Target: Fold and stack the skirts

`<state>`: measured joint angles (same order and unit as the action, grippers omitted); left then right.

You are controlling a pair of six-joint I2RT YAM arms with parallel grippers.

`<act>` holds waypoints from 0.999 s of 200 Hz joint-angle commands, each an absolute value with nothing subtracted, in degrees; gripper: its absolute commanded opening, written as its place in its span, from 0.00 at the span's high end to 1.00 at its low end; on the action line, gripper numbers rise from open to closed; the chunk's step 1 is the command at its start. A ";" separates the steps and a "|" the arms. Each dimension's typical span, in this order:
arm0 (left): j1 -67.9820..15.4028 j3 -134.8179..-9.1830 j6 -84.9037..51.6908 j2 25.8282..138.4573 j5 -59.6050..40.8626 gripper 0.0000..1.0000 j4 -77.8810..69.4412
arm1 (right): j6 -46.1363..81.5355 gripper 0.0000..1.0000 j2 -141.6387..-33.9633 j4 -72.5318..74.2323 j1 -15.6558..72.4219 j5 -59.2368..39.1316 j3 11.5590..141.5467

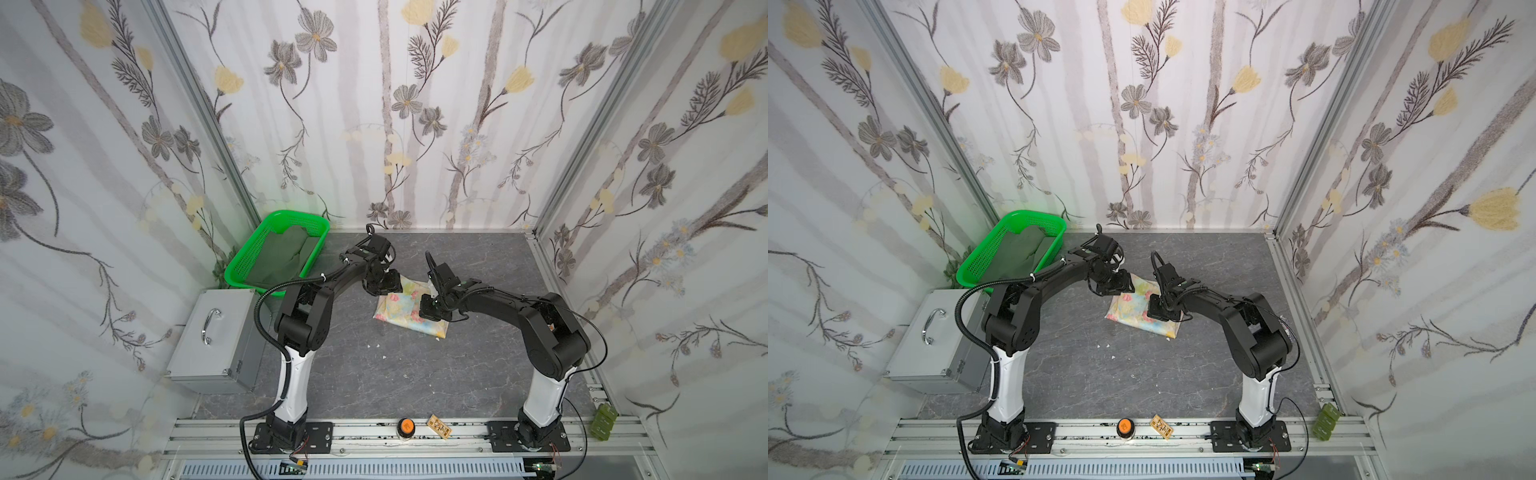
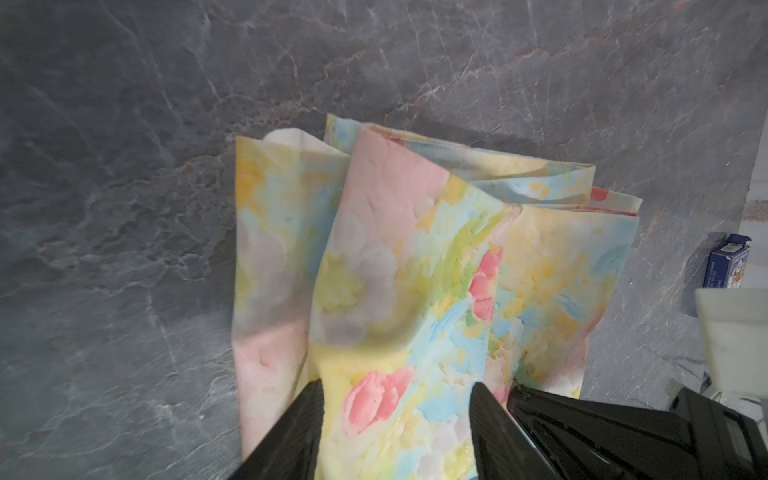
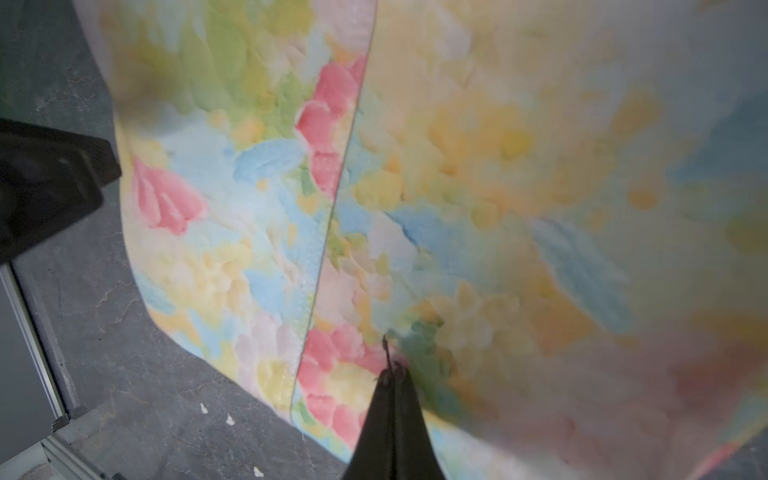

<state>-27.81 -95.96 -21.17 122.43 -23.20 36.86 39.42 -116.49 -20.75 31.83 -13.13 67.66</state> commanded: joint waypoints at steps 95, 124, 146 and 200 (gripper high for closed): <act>-31.17 -109.18 -27.32 136.04 -30.33 0.42 36.07 | 37.98 1.00 -118.65 -19.66 17.59 -14.91 67.32; -32.64 -119.13 -29.79 142.56 -32.98 0.42 36.07 | 36.75 1.00 -118.21 -20.43 14.51 -15.13 67.71; -33.47 -127.66 -32.28 147.71 -35.11 0.42 36.10 | 36.07 1.00 -117.36 -21.09 12.52 -15.47 68.26; -35.67 -144.74 -37.84 156.97 -37.56 0.42 36.04 | 31.81 1.00 -111.25 -26.12 10.72 -12.84 70.65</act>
<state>-35.16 -140.09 -34.04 154.54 -36.49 34.72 35.03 -113.36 -23.94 10.76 -14.48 69.47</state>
